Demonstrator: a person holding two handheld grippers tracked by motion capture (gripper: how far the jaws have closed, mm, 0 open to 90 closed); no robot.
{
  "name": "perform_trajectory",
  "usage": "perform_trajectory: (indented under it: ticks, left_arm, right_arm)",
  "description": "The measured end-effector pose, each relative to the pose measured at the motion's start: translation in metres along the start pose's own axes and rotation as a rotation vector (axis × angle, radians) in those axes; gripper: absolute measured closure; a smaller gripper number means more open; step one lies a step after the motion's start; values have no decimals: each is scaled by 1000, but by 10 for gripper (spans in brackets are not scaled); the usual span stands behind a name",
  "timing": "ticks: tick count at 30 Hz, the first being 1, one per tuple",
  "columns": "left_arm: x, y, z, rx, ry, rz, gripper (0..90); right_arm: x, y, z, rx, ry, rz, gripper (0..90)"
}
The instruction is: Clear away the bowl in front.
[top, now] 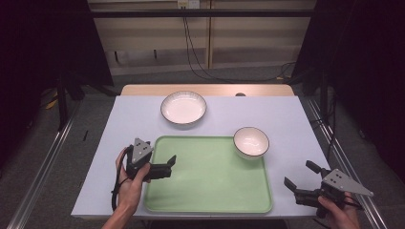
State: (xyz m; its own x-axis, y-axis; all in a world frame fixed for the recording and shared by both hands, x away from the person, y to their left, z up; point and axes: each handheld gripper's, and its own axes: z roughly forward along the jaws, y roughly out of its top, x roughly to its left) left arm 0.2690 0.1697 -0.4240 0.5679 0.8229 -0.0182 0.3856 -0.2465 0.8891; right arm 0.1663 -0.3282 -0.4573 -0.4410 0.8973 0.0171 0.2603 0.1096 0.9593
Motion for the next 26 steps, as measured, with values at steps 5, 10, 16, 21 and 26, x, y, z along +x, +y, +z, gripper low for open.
perform_trajectory:
  ticks: [5,10,16,21,26]
  left_arm:
    - [3,-12,-16,-14,27,-32,20]
    - [1,-22,-33,-35,56,-52,22]
    - [2,-37,-43,-58,84,-87,20]
    - [5,-42,-50,-68,62,-97,19]
    - [6,-41,-54,-79,79,-99,24]
  right_arm:
    - [0,0,-1,0,-4,-1,18]
    - [0,0,-2,3,-3,2,18]
    - [0,-1,-1,5,-6,2,18]
    - [0,0,-1,2,-8,2,18]
    - [0,0,-2,3,-2,6,18]
